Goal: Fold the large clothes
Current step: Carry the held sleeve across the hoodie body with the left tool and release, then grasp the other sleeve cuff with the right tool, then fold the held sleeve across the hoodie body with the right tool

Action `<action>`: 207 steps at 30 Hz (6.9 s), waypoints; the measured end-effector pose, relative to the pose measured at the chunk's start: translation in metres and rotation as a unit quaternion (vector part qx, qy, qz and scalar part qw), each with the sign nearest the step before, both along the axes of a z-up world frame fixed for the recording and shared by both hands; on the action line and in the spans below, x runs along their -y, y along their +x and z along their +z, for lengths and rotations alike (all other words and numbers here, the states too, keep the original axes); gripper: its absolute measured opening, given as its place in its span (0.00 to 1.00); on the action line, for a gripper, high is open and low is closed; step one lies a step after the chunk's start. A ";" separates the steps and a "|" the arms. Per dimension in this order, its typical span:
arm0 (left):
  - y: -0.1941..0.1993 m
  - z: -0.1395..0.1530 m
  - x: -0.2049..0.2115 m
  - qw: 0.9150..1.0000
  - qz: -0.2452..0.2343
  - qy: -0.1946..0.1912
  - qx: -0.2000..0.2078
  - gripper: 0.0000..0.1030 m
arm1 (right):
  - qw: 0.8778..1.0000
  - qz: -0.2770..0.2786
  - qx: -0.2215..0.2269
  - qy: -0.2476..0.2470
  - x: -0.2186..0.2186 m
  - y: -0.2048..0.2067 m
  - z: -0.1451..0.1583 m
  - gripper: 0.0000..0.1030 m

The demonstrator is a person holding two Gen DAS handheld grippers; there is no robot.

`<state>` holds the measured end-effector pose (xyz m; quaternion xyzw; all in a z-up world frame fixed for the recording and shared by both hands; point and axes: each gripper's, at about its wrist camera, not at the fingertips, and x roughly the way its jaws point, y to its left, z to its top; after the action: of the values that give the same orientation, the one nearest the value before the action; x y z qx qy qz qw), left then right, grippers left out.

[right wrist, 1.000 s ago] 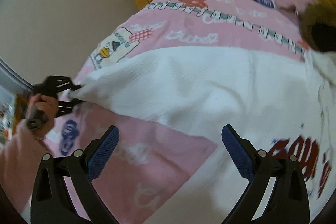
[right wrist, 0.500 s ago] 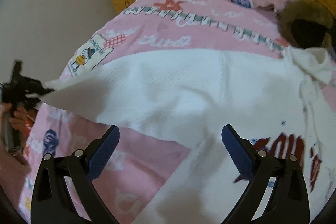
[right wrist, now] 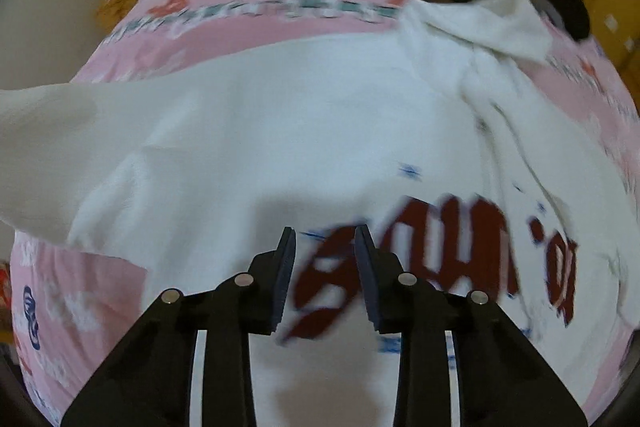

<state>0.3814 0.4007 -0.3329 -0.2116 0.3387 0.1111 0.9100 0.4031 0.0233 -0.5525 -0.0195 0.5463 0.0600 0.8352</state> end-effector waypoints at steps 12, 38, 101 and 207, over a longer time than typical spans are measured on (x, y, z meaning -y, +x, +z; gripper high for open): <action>0.024 0.012 0.310 0.973 -0.230 -0.008 0.029 0.09 | 0.993 -0.112 0.020 0.030 0.221 -0.055 0.012 0.29; -0.004 -0.180 0.632 0.904 -0.411 -0.005 -0.118 0.09 | 0.964 -0.255 0.002 0.070 0.435 -0.167 -0.039 0.29; 0.156 -0.312 0.426 0.883 -0.272 0.135 -0.358 0.95 | 0.819 -0.545 0.158 0.087 0.678 -0.229 0.112 0.69; 0.142 -0.262 0.233 0.890 -0.306 -0.075 -0.331 0.93 | 0.962 0.105 0.252 0.022 0.022 -0.098 -0.009 0.10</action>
<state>0.5232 0.1673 -0.5952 -0.1160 0.6754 -0.1353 0.7156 0.3056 0.0017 -0.5618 -0.0728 0.3116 0.1528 0.9350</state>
